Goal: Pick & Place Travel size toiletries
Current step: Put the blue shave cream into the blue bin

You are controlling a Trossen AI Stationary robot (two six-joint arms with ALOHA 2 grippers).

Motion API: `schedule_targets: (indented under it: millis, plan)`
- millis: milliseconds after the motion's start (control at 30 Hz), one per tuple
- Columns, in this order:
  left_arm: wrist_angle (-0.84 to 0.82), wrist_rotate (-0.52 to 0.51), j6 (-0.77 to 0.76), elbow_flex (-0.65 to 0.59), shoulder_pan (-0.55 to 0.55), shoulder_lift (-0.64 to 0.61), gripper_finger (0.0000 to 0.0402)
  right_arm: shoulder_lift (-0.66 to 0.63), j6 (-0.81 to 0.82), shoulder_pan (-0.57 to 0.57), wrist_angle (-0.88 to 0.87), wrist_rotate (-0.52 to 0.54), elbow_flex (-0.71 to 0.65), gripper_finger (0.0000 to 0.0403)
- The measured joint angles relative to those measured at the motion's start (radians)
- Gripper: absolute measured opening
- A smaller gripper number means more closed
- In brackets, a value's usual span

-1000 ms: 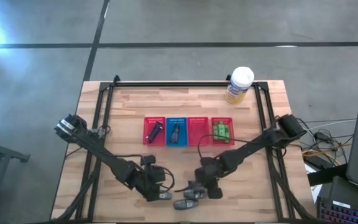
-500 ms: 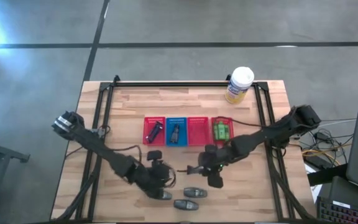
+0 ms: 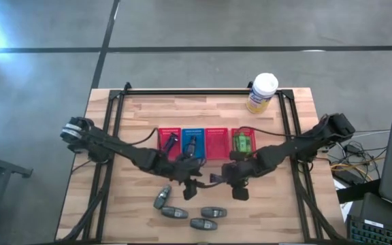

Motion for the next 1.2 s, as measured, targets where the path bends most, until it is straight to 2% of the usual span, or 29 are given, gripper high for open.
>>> schedule_targets:
  millis: [300, 533, 733, 800, 967, 1200]
  plan:
    - [0.351, 0.013, -0.024, -0.081, 0.023, -0.030, 0.0202, -0.116, 0.081, 0.003, 0.001, 0.109, -0.001, 0.0135]
    - [0.377, -0.005, -0.057, -0.113, 0.074, -0.039, 0.0202, -0.150, 0.105, 0.002, -0.037, 0.155, -0.001, 0.0127]
    - [0.373, -0.096, -0.039, -0.113, 0.091, -0.060, 0.0202, -0.146, 0.138, 0.003, -0.085, 0.154, -0.004, 0.0133]
    - [0.361, -0.095, -0.050, -0.113, 0.107, -0.060, 0.0202, -0.146, 0.142, 0.003, -0.079, 0.153, -0.004, 0.0136]
    - [0.365, 0.061, -0.098, -0.113, 0.163, -0.044, 0.0202, -0.146, 0.115, 0.003, -0.073, 0.151, 0.014, 0.0129]
    - [0.413, 0.140, -0.102, -0.113, 0.208, -0.041, 0.0202, -0.146, 0.102, 0.003, -0.071, 0.151, 0.027, 0.0129]
